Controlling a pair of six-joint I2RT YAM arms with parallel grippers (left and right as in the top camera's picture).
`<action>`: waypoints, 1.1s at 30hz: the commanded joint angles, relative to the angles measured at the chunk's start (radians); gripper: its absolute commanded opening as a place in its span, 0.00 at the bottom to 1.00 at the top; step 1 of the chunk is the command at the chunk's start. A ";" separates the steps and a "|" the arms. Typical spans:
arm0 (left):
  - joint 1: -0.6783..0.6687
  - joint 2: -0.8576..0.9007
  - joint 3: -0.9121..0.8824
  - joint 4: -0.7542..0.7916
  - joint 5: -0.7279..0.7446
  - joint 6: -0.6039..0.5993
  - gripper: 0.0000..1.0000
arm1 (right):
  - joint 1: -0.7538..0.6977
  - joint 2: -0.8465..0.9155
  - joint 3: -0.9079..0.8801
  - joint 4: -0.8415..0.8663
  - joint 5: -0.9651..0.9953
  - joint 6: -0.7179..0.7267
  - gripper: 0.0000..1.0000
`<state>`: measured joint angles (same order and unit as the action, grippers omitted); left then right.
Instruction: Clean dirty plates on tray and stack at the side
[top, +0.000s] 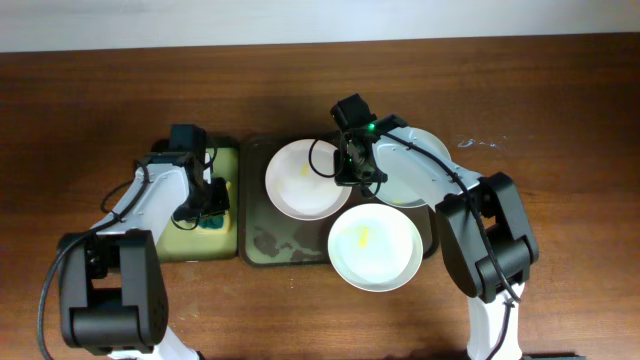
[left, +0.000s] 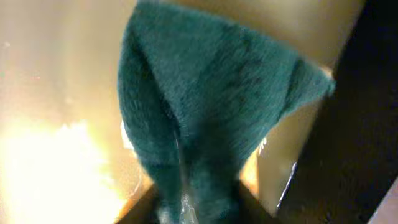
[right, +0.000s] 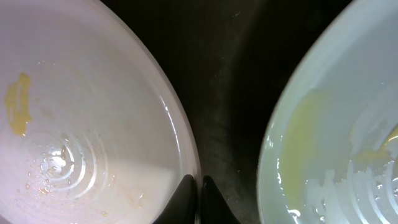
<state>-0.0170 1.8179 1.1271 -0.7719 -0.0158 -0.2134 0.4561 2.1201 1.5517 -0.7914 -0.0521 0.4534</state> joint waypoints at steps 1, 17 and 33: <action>0.004 0.005 -0.003 0.018 -0.034 0.005 0.14 | 0.002 0.014 -0.008 0.000 0.016 0.008 0.05; -0.039 -0.452 0.045 0.225 -0.318 0.050 0.00 | 0.002 0.014 -0.008 0.004 0.015 0.008 0.11; -0.039 -0.403 0.045 0.165 -0.292 0.045 0.00 | 0.002 0.014 -0.008 0.008 0.000 0.008 0.04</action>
<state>-0.0544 1.4178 1.1568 -0.6151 -0.3107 -0.1761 0.4561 2.1201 1.5517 -0.7872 -0.0494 0.4637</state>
